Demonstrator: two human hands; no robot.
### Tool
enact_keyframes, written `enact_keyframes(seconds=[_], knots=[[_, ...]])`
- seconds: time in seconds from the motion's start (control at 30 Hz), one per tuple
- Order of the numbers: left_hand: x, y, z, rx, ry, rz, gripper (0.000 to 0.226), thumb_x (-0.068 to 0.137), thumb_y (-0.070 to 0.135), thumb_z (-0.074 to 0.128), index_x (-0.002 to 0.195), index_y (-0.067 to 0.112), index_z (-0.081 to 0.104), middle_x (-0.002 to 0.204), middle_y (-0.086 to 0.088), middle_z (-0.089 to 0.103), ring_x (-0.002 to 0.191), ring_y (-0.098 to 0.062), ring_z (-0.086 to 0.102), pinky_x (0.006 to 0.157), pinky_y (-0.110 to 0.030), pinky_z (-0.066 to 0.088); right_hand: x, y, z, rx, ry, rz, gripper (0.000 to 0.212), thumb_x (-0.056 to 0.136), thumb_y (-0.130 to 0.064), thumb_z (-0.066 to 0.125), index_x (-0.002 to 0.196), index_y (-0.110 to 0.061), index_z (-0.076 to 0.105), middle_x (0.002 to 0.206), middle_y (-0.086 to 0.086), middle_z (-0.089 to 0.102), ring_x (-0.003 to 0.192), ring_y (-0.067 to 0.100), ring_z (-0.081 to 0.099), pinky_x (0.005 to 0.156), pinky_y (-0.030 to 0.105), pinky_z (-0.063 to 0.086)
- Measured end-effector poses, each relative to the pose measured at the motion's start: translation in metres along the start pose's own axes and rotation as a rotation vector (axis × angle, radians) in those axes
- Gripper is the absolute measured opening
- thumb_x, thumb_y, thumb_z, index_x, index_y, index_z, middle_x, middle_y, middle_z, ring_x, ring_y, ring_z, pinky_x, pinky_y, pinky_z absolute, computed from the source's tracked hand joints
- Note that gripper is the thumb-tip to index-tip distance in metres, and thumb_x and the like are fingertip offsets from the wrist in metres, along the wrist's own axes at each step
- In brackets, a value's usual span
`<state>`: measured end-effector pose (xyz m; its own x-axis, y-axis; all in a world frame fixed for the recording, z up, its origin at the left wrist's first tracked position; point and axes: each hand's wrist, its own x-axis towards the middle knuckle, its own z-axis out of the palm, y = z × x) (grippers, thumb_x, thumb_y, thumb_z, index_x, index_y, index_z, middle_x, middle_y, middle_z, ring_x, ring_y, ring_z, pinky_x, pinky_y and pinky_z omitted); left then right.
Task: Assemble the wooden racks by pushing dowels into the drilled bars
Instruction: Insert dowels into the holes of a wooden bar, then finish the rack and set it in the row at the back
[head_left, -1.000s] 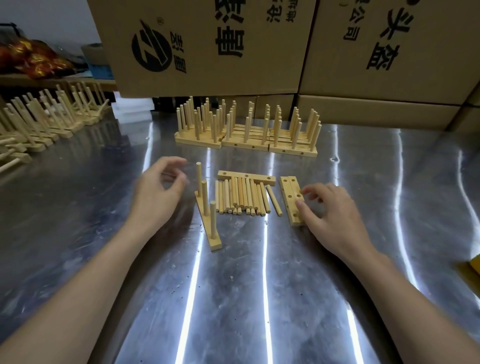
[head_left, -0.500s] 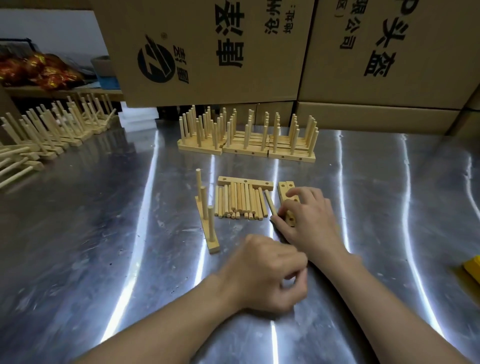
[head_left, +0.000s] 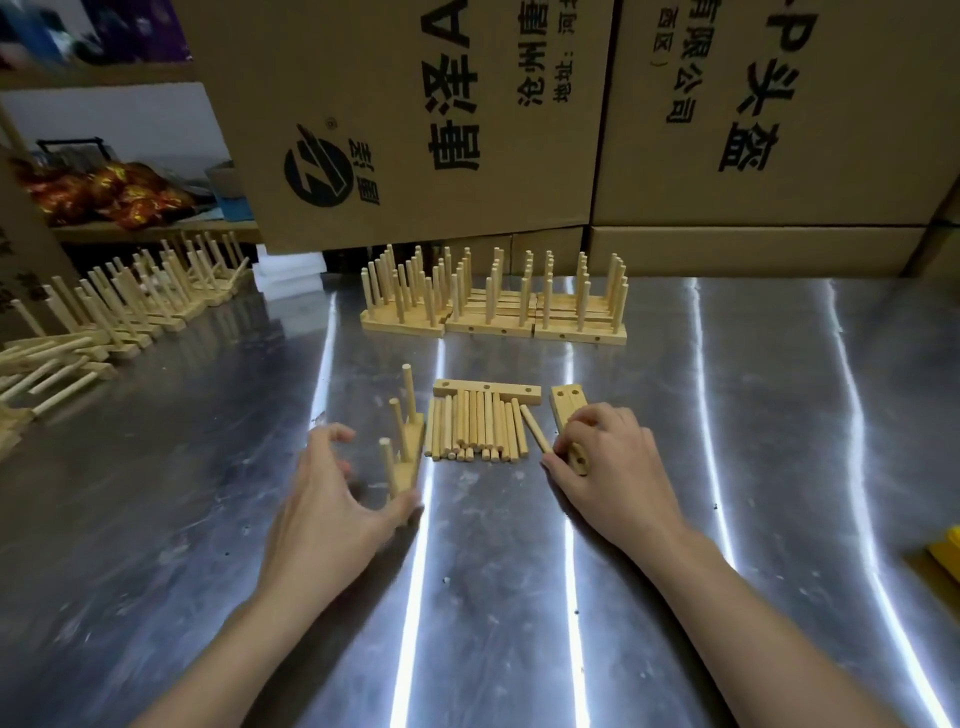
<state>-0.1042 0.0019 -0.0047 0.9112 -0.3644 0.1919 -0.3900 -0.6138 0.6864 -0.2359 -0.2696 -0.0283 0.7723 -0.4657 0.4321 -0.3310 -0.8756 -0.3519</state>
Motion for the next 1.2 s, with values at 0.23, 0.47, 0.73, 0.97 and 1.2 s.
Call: enact_keyframes(seconds=[0.23, 0.47, 0.73, 0.97, 1.2], knots=[[0.052, -0.015, -0.025, 0.186, -0.138, 0.083, 0.011, 0.083, 0.033, 0.088, 0.087, 0.038, 0.079, 0.065, 0.016, 0.073, 0.07, 0.004, 0.067, 0.065, -0.03, 0.05, -0.001, -0.001, 0.0, 0.045, -0.002, 0.001, 0.015, 0.094, -0.047, 0.072, 0.096, -0.032, 0.073, 0.112, -0.015, 0.056, 0.109, 0.01, 0.047, 0.087, 0.028, 0.03], [0.155, -0.01, -0.041, 0.133, -0.247, 0.225, 0.014, 0.094, 0.018, 0.08, 0.107, 0.023, 0.082, 0.092, 0.013, 0.076, 0.084, -0.011, 0.07, 0.08, -0.036, 0.053, 0.002, 0.003, -0.001, 0.048, -0.017, -0.005, 0.015, 0.096, -0.047, 0.07, 0.097, -0.031, 0.072, 0.111, -0.015, 0.055, 0.108, 0.01, 0.046, 0.088, 0.028, 0.032], [0.237, 0.046, 0.033, -0.033, -0.403, 0.258, 0.019, 0.096, 0.013, 0.076, 0.111, 0.025, 0.076, 0.114, 0.008, 0.072, 0.108, -0.009, 0.065, 0.1, -0.034, 0.049, 0.003, 0.003, 0.001, 0.045, -0.007, -0.001, 0.014, 0.095, -0.045, 0.072, 0.092, -0.031, 0.069, 0.106, -0.017, 0.054, 0.104, 0.009, 0.046, 0.084, 0.026, 0.028], [0.261, 0.061, 0.107, -0.017, -0.273, 0.208, 0.023, 0.097, 0.017, 0.076, 0.114, 0.03, 0.068, 0.12, 0.006, 0.064, 0.115, -0.015, 0.06, 0.095, -0.033, 0.047, 0.005, 0.006, 0.006, 0.053, 0.02, -0.001, 0.014, 0.093, -0.043, 0.074, 0.088, -0.032, 0.066, 0.104, -0.018, 0.054, 0.1, 0.008, 0.046, 0.078, 0.031, 0.034], [0.26, 0.062, 0.132, -0.082, -0.032, 0.189, 0.037, 0.089, 0.012, 0.083, 0.112, 0.03, 0.059, 0.114, 0.004, 0.062, 0.109, -0.019, 0.063, 0.092, -0.038, 0.055, 0.004, 0.008, 0.009, 0.066, 0.039, -0.003, 0.013, 0.092, -0.041, 0.074, 0.089, -0.032, 0.065, 0.104, -0.017, 0.053, 0.1, 0.01, 0.046, 0.08, 0.03, 0.034]])
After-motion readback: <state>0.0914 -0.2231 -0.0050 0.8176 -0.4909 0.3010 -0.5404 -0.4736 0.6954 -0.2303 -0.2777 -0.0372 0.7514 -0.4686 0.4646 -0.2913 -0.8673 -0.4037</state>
